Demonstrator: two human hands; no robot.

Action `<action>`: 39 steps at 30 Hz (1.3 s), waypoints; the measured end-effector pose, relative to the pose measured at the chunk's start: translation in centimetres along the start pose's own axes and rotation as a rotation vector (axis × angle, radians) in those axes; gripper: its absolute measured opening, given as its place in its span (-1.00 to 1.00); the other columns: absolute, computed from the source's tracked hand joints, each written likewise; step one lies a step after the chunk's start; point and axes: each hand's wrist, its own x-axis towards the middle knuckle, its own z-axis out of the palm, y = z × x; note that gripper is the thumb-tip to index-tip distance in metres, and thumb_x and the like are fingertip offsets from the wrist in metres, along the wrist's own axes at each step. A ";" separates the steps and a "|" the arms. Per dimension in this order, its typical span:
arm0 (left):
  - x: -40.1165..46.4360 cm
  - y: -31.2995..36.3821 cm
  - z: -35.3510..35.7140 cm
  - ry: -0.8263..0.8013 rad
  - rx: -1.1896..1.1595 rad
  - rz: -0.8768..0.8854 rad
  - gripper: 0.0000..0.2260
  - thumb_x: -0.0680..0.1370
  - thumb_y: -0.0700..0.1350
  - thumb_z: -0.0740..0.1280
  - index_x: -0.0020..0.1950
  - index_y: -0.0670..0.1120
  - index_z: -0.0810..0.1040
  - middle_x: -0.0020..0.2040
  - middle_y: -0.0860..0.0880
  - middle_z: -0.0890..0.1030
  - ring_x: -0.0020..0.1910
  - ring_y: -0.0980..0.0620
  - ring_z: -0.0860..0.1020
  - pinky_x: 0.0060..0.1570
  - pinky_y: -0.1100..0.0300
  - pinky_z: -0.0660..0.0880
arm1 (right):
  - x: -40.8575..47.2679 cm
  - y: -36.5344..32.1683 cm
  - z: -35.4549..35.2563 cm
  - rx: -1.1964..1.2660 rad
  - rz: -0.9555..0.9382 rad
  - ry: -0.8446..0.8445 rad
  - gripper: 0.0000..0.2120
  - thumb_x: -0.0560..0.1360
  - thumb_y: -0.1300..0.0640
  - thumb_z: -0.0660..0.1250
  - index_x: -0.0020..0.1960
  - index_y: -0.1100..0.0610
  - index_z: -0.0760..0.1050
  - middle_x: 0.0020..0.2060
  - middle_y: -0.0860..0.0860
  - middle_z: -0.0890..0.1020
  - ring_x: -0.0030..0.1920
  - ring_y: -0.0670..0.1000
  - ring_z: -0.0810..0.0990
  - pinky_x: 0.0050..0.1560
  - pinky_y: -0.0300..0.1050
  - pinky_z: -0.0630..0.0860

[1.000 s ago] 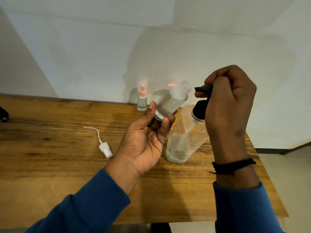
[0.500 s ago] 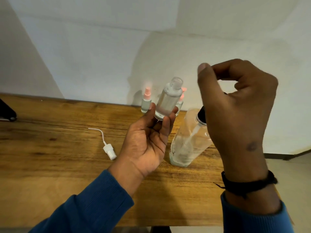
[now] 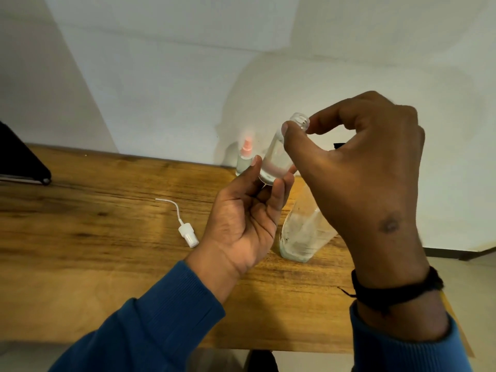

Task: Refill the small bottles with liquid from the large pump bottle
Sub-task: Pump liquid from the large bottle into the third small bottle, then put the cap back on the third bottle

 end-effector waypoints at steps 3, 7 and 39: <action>-0.5 0.4 -0.1 -0.007 0.016 0.020 -0.82 0.51 -0.16 0.35 -0.13 -0.27 0.64 -0.25 -0.18 0.69 -0.30 -0.02 0.70 -0.08 0.28 0.58 | -0.2 -0.8 0.0 0.014 0.002 0.030 -0.76 0.37 -0.23 0.33 -0.21 -0.08 0.55 -0.19 -0.14 0.56 -0.07 0.09 0.58 0.11 0.12 0.48; -1.5 1.4 -0.3 0.015 0.254 0.136 -0.77 0.56 -0.07 0.32 -0.03 -0.23 0.61 -0.22 -0.14 0.69 -0.26 -0.02 0.70 -0.16 0.21 0.65 | -0.3 -1.5 0.2 0.048 -0.009 0.048 -0.81 0.36 -0.17 0.34 -0.24 -0.06 0.53 -0.22 -0.14 0.55 -0.06 0.07 0.57 0.01 0.06 0.49; -2.1 9.5 -8.9 0.318 1.252 0.850 -0.70 0.35 -0.24 0.61 0.03 -0.12 0.65 -0.08 -0.03 0.73 -0.07 -0.01 0.70 -0.03 0.01 0.66 | -10.3 2.8 15.5 0.184 0.092 -0.391 -0.85 0.47 -0.01 0.38 -0.06 0.06 0.61 -0.18 -0.09 0.58 -0.18 -0.14 0.53 -0.24 -0.28 0.42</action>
